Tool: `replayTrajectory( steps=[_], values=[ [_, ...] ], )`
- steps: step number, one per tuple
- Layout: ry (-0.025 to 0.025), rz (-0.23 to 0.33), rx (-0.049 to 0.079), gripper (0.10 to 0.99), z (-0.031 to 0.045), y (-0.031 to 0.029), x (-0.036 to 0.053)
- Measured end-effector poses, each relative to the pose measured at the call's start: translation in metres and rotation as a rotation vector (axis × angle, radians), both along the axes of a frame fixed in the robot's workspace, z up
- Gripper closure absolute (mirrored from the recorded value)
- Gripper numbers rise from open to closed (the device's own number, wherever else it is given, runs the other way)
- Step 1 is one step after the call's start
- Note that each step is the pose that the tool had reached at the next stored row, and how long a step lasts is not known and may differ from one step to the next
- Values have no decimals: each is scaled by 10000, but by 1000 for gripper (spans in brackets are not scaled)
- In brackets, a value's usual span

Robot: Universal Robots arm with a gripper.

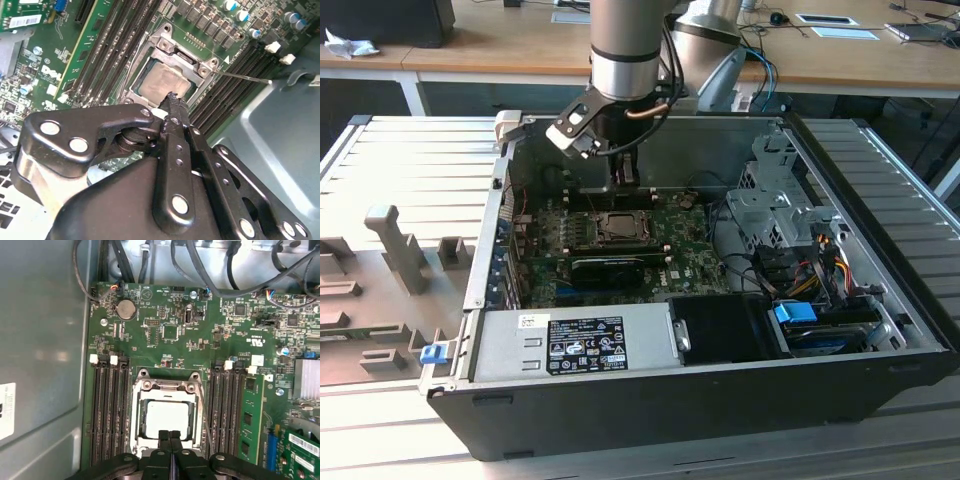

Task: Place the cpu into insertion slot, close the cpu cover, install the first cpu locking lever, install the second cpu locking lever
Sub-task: 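Install the first cpu locking lever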

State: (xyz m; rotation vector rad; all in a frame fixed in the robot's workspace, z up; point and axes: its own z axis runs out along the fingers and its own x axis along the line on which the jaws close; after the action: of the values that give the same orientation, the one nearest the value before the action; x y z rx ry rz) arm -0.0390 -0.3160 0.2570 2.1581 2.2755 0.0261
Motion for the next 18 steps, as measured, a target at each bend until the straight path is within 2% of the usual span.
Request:
replayTrajectory(
  steps=[3, 5, 9, 11, 15, 18],
  values=[
    [2, 0, -1, 980, 90, 0, 0],
    [4, 0, -3, 980, 204, 0, 0],
    [8, 0, -7, 980, 311, 0, 0],
    [11, 80, -6, 980, 316, 0, 0],
    [13, 1198, -11, 980, 317, 0, 0],
    [13, 1740, -15, 980, 317, 0, 0]
  ],
)
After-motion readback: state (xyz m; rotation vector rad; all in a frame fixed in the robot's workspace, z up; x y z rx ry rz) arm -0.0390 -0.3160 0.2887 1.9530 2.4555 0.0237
